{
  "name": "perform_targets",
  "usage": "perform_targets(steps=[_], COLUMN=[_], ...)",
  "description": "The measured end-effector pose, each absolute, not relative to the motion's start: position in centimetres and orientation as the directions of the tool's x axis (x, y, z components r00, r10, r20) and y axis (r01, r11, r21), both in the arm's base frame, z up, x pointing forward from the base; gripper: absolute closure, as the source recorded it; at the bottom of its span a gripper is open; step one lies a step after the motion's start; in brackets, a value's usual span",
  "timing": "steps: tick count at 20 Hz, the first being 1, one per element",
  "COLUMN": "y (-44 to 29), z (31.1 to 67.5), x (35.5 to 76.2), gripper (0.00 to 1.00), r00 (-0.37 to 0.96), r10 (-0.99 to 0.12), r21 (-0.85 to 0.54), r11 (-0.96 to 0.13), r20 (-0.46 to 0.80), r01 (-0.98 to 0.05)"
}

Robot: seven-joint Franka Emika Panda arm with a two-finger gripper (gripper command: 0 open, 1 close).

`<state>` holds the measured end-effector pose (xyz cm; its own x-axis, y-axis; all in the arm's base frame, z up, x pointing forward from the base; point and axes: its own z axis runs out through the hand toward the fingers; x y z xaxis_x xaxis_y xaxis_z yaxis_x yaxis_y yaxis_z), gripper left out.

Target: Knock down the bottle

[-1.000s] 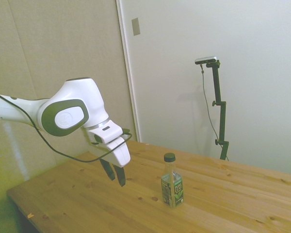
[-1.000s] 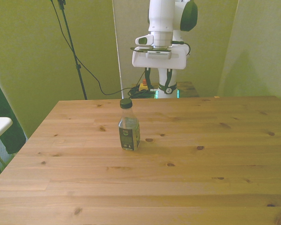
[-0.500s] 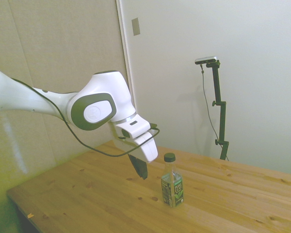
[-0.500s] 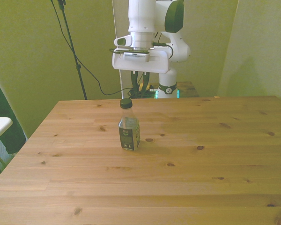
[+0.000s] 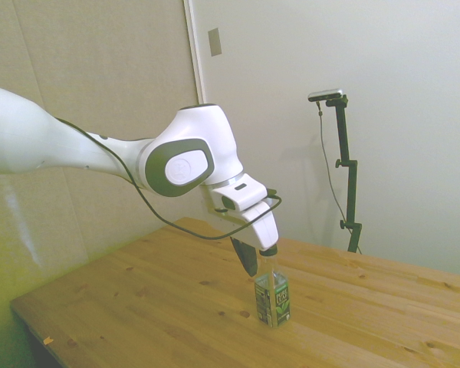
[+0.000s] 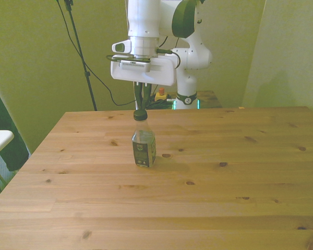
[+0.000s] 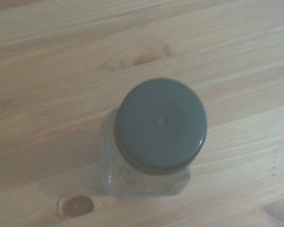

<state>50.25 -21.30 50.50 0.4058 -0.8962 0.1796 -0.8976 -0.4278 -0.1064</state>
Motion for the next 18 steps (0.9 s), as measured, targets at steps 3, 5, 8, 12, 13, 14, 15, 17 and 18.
perform_targets(steps=[3,5,8,12,13,14,15,17,18], y=[-21.7,-22.1,-22.4,-22.1,-21.8,-21.3,-20.9,-20.3,-20.0], z=[51.0,51.2,50.9,50.7,50.7,50.7,50.8,50.5,50.2], x=[51.8,53.2,55.6,59.3,60.3,61.3,62.2,64.0,64.7], gripper=[1.0,1.0,1.0,1.0,1.0,1.0,1.0,1.0,1.0], r00=[0.403,0.4,0.391,0.385,0.384,0.384,0.382,0.38,0.379], r10=[-0.897,-0.898,-0.902,-0.905,-0.905,-0.904,-0.905,-0.905,-0.905], r21=[-0.104,-0.1,-0.098,-0.093,-0.091,-0.089,-0.088,-0.086,-0.084], r11=[-0.425,-0.422,-0.413,-0.405,-0.405,-0.405,-0.402,-0.401,-0.4], r20=[0.182,0.185,0.183,0.183,0.184,0.185,0.186,0.19,0.191], r01=[-0.899,-0.901,-0.906,-0.909,-0.91,-0.91,-0.911,-0.912,-0.913])
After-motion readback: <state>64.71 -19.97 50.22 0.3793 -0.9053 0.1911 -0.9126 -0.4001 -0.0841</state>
